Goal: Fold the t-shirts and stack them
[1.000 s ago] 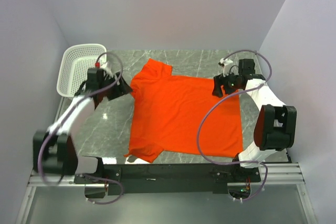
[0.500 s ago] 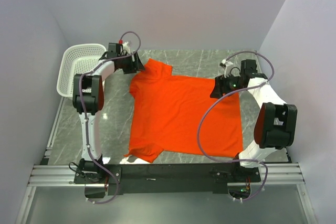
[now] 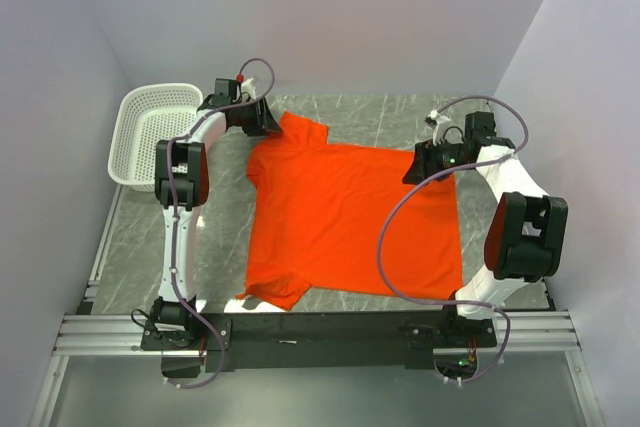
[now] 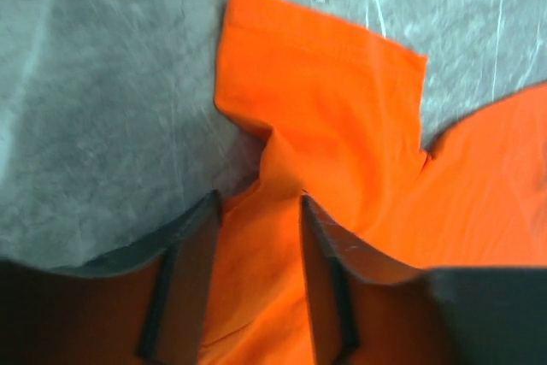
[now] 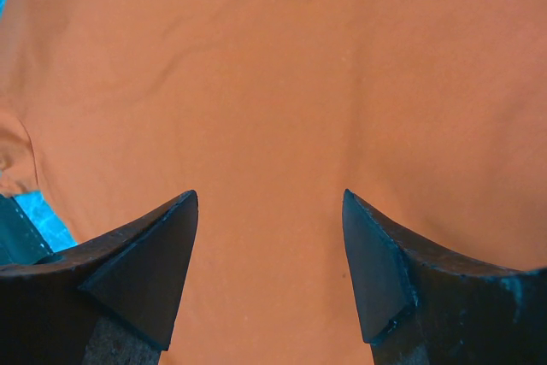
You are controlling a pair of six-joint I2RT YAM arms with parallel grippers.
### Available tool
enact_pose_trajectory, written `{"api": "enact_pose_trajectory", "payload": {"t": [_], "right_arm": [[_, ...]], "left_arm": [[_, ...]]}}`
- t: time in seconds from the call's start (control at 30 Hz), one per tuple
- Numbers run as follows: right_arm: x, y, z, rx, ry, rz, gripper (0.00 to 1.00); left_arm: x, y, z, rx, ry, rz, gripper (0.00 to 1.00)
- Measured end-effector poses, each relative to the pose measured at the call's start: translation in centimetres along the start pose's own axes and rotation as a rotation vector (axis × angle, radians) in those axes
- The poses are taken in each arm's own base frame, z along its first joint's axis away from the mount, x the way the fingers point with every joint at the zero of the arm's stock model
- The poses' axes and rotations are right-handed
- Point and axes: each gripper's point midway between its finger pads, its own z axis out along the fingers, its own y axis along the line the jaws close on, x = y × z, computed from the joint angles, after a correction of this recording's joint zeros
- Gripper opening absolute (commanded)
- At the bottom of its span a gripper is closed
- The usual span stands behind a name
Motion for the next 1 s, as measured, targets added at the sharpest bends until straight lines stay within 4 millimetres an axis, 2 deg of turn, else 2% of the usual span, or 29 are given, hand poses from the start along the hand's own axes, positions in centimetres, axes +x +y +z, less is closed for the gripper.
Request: {"api": "enact_pose_trajectory", "payload": {"t": [0.03,0.1,0.13,0.17,0.27,0.37,0.5,0.63,0.8,0.97,1.0], "right_arm": [[0.0,-0.1,0.0,0.0,0.002,0.006,0.75],[0.0,-0.5,-0.1,0.001,0.004,0.016,0.75],[0.0,-0.8,-0.1,0.002,0.004,0.023,0.75],[0.0,-1.0,-0.1,0.004,0.005,0.027,0.74],[0.4,-1.8,-0.1,0.021,0.016,0.044,0.74],[0.8,-2.6,-0.1,0.058,0.032,0.05,0.74],[1.2,-3.8,-0.3,0.113,0.053,0.059,0.74],[1.1,-4.9,-0.1,0.138,0.059,0.071,0.73],[1.5,-5.4,0.3,0.146,0.07,0.089,0.73],[1.7,-5.7,0.3,0.157,0.079,0.092,0.73],[1.7,-5.8,0.4,0.156,0.082,0.095,0.73]], "left_arm": [[0.2,0.0,0.0,0.003,0.008,0.0,0.42],[0.7,-0.2,-0.1,0.015,0.028,-0.004,0.27],[0.9,-0.2,0.0,0.019,0.036,-0.006,0.09],[1.2,-0.2,0.0,0.021,0.044,-0.014,0.01],[1.2,0.4,-0.2,0.001,0.046,-0.034,0.0],[0.6,2.0,-0.7,-0.052,0.019,-0.086,0.0],[0.0,4.5,-2.7,-0.103,-0.007,-0.154,0.0],[1.0,5.9,-4.9,-0.143,0.008,-0.205,0.0],[2.5,5.5,-5.9,-0.173,0.038,-0.229,0.01],[5.0,4.8,-7.4,-0.22,0.069,-0.255,0.01],[5.4,4.7,-7.7,-0.229,0.075,-0.26,0.06]]}}
